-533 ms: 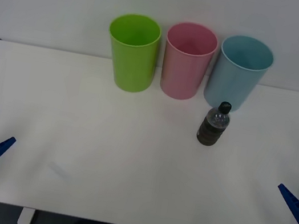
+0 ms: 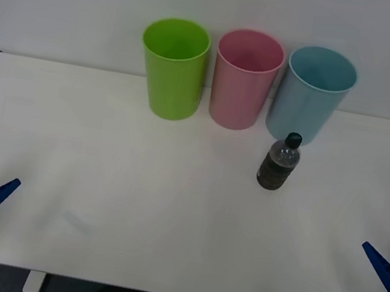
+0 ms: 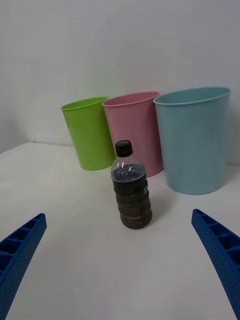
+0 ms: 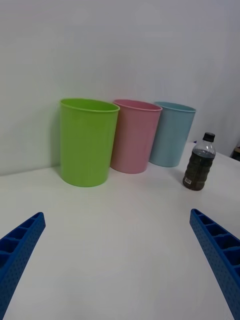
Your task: Grasp the object on the table and drop it into the matching bin: aluminum can to the light blue bin, PET bottle to the pink bin.
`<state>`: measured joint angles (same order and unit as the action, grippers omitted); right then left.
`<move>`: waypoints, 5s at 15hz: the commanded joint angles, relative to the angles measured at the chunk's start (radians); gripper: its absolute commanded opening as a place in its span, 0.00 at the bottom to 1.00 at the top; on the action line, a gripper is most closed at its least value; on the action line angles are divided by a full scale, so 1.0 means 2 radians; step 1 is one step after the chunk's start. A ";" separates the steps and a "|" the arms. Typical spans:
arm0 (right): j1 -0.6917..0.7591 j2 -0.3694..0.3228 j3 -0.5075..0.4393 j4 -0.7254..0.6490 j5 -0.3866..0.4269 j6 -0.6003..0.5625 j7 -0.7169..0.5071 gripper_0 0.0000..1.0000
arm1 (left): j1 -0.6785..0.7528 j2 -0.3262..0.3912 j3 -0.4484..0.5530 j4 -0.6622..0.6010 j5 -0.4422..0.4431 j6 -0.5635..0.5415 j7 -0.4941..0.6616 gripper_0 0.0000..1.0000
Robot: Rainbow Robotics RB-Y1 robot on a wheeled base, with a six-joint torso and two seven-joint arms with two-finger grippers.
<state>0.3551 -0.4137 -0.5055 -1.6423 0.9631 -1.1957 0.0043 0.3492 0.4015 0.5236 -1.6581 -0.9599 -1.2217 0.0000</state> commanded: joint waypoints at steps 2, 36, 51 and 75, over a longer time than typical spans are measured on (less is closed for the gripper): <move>-0.006 0.000 0.034 0.000 0.009 0.040 0.014 1.00 | 0.000 0.000 0.000 0.000 0.000 0.000 0.000 1.00; -0.202 0.110 0.194 0.132 0.167 0.312 0.114 1.00 | 0.000 0.000 0.000 0.000 0.000 0.000 0.000 1.00; -0.292 0.142 0.160 0.244 0.201 0.309 0.137 1.00 | 0.000 0.000 0.000 0.000 0.000 0.000 0.000 1.00; -0.252 0.101 0.215 0.117 0.153 0.330 0.024 0.00 | 0.000 0.000 0.000 0.000 0.000 0.000 0.000 1.00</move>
<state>-0.1525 -0.2034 -0.0811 -1.3943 1.2684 -0.5366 0.0698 0.3491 0.4014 0.5236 -1.6581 -0.9599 -1.2217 0.0000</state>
